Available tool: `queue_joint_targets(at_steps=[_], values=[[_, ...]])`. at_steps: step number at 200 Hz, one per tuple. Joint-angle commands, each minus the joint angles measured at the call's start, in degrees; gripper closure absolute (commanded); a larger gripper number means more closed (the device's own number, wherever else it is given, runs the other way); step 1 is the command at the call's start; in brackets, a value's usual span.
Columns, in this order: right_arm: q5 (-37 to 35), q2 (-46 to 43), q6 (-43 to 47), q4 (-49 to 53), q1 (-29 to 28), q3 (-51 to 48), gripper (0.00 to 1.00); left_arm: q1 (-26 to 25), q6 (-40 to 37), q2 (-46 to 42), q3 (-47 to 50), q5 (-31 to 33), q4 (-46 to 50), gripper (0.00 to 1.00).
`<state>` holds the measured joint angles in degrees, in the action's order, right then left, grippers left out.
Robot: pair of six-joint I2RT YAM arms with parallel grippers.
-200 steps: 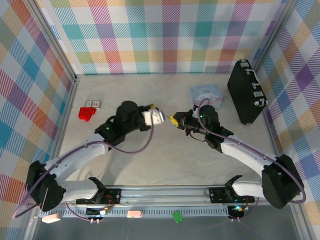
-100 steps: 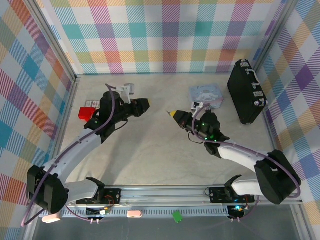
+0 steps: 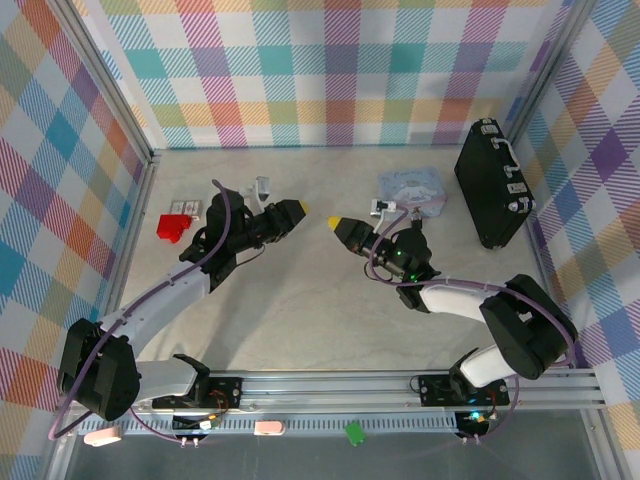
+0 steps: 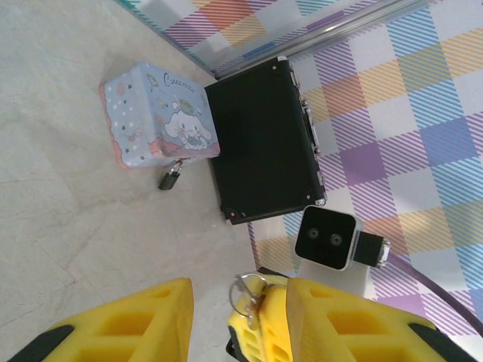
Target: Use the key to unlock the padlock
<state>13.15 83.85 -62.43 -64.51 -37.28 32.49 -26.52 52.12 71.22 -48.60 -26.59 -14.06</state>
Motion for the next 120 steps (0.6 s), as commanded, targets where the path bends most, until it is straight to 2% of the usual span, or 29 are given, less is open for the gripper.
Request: queue_joint_targets(at_steps=[1, 42, 120], values=[[1.95, 0.76, 1.01, -4.22, -0.68, 2.36, 1.0, -0.3, 2.73, 0.89, -0.45, -1.96, -3.81, 0.62], [3.2, 2.33, 0.18, -5.27, -1.52, 3.56, 1.0, -0.64, 4.47, 1.53, -0.44, -3.94, -7.1, 0.62], [2.76, 2.97, -0.82, -6.15, -2.05, 4.33, 1.0, -1.11, 6.59, 2.78, -0.62, -6.54, -10.1, 0.7]])
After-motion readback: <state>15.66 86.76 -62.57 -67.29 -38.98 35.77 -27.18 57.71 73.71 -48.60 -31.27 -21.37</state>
